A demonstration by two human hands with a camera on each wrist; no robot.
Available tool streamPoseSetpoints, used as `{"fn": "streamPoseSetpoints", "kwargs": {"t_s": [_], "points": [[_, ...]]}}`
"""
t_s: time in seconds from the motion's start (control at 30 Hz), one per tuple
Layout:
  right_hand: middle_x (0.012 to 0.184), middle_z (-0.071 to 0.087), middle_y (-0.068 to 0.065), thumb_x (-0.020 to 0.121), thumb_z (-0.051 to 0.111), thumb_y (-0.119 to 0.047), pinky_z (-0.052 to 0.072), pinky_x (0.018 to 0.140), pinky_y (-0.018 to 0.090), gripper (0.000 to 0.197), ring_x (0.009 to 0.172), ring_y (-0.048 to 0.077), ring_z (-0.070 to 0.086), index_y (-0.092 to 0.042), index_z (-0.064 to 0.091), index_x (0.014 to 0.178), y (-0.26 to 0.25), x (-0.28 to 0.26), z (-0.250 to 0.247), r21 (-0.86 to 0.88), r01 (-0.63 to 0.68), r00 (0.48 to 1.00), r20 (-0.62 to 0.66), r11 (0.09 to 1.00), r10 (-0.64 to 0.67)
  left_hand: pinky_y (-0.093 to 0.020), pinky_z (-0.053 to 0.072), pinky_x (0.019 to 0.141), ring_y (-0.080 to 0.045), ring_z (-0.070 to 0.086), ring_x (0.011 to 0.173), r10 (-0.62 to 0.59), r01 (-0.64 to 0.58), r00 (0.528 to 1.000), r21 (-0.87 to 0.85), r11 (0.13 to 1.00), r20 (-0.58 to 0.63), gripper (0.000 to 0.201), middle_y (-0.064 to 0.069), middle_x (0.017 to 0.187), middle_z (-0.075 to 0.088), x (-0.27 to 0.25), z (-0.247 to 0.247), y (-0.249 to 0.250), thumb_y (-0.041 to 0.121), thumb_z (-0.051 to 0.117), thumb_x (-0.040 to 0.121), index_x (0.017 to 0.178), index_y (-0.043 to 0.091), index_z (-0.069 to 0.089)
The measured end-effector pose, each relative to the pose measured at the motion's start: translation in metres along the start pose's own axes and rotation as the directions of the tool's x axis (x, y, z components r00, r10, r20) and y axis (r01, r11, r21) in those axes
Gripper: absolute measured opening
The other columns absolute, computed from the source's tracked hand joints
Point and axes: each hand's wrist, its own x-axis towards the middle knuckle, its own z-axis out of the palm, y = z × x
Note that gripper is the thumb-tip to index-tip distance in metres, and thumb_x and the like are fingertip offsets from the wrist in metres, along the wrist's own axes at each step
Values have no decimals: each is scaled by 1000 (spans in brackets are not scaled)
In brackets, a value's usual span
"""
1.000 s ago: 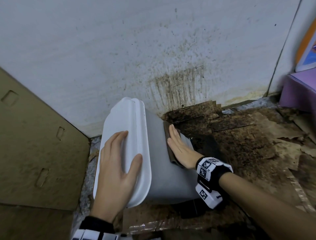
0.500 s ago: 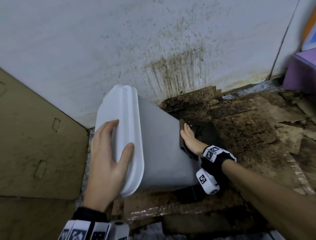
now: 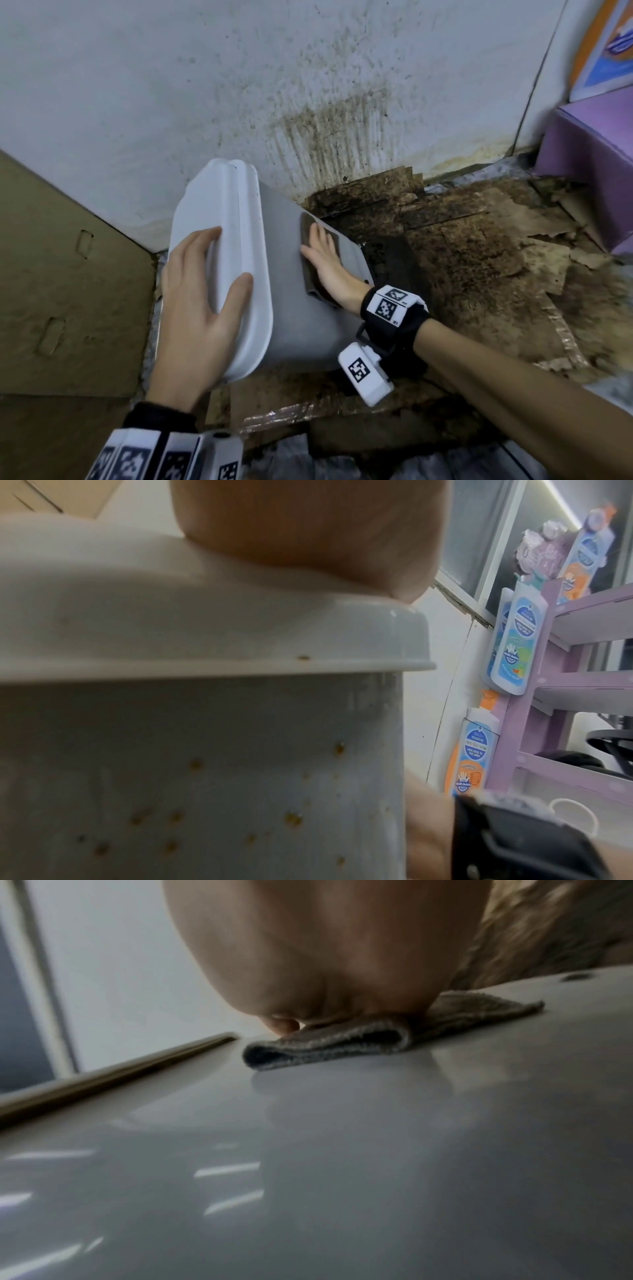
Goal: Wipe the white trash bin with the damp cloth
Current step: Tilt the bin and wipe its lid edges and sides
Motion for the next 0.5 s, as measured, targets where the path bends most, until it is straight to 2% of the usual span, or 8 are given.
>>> {"fn": "streamPoseSetpoints", "kwargs": {"t_s": [0.17, 0.27, 0.4, 0.5], "points": [[167, -19, -9, 111, 20, -36, -9, 120, 29, 59, 151, 6, -22, -23, -11, 160, -32, -21, 19, -12, 178, 982, 65, 984, -177, -33, 28, 110, -15, 37, 136, 3, -3, 1000, 12, 1000, -15, 59, 4, 142, 42, -2, -1, -3, 43, 50, 92, 145, 19, 43], [166, -24, -9, 111, 18, -37, -12, 123, 30, 59, 150, 6, -25, -24, -15, 158, -23, -17, 18, -112, 242, 968, 97, 964, -232, -30, 28, 109, -12, 38, 135, 6, -6, 1000, 3, 1000, -23, 59, 10, 139, 41, -1, -2, -4, 45, 49, 91, 144, 19, 44], [165, -26, -12, 111, 17, -40, -13, 123, 25, 60, 150, 2, -25, -23, -16, 158, -4, -7, 12, -196, 305, 951, 116, 932, -287, -33, 30, 110, -14, 38, 136, 3, -4, 1000, -10, 1000, -18, 60, 6, 142, 44, 0, -3, -5, 48, 49, 91, 144, 20, 45], [166, -23, -11, 111, 16, -38, -12, 122, 22, 59, 151, 2, -23, -22, -13, 159, 12, -3, 6, -215, 299, 954, 86, 930, -287, -33, 30, 110, -14, 39, 136, 1, -2, 1000, -26, 1000, -19, 61, 6, 142, 44, -1, -3, -5, 50, 48, 90, 143, 21, 45]]}}
